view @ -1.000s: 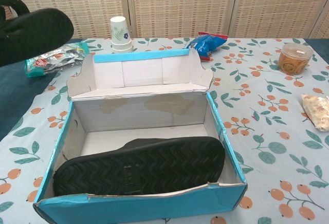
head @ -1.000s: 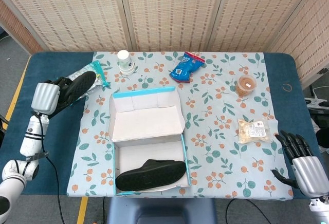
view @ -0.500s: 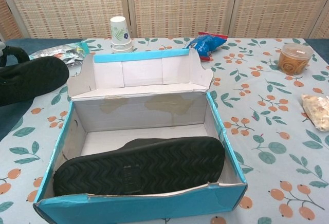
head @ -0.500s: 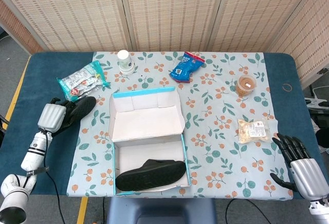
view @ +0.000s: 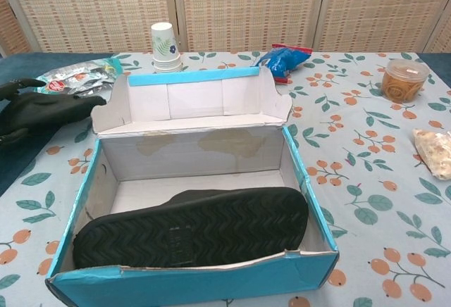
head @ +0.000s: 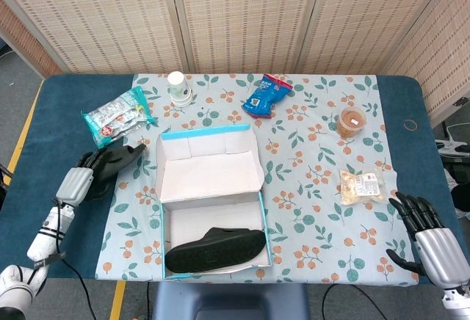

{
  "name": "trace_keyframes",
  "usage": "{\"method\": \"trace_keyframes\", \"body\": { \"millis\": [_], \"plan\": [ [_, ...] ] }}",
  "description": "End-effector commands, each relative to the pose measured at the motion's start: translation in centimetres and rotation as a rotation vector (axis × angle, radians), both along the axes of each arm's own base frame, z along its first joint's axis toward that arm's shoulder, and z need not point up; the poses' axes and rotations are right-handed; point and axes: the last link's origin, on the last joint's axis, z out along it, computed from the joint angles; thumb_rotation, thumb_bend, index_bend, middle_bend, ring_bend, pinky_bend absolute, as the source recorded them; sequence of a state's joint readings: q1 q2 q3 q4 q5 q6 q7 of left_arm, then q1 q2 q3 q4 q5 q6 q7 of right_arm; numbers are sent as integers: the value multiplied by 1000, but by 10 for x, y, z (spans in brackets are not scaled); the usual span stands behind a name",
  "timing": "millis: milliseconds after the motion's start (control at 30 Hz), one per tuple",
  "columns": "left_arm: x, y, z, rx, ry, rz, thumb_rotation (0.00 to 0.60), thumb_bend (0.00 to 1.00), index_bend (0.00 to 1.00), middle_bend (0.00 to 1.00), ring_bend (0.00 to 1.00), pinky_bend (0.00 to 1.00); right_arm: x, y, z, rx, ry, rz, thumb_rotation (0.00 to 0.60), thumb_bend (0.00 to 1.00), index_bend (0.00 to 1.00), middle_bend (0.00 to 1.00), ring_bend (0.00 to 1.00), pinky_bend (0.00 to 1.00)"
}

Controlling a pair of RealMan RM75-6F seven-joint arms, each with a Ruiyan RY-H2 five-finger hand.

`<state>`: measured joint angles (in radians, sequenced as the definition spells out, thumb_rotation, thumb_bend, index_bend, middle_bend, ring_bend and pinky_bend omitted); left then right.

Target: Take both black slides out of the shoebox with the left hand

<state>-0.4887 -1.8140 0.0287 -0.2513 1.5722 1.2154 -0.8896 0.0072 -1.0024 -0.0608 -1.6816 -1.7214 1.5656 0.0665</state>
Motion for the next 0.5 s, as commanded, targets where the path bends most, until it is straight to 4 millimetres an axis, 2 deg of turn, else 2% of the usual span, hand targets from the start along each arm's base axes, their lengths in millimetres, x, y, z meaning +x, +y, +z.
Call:
{"method": "trace_keyframes", "body": {
  "millis": [33,233,400,500],
  "plan": [
    [0,-16,3,-3,-71,-36,600,434,0,0,0,62,0,0,0,2,1,1,600,103,0,0,0,0],
    [10,-27,13,3,-175,-108,600,417,0,0,0,61,0,-1,-2,7,3,-1,600,103,0,0,0,0],
    [28,-28,38,57,-315,-191,600,413,0,0,0,59,0,-1,-2,12,3,-1,600,103,0,0,0,0],
    [48,-36,55,46,-463,-237,600,413,11,0,0,57,0,0,-2,10,2,-3,600,103,0,0,0,0]
  ]
}}
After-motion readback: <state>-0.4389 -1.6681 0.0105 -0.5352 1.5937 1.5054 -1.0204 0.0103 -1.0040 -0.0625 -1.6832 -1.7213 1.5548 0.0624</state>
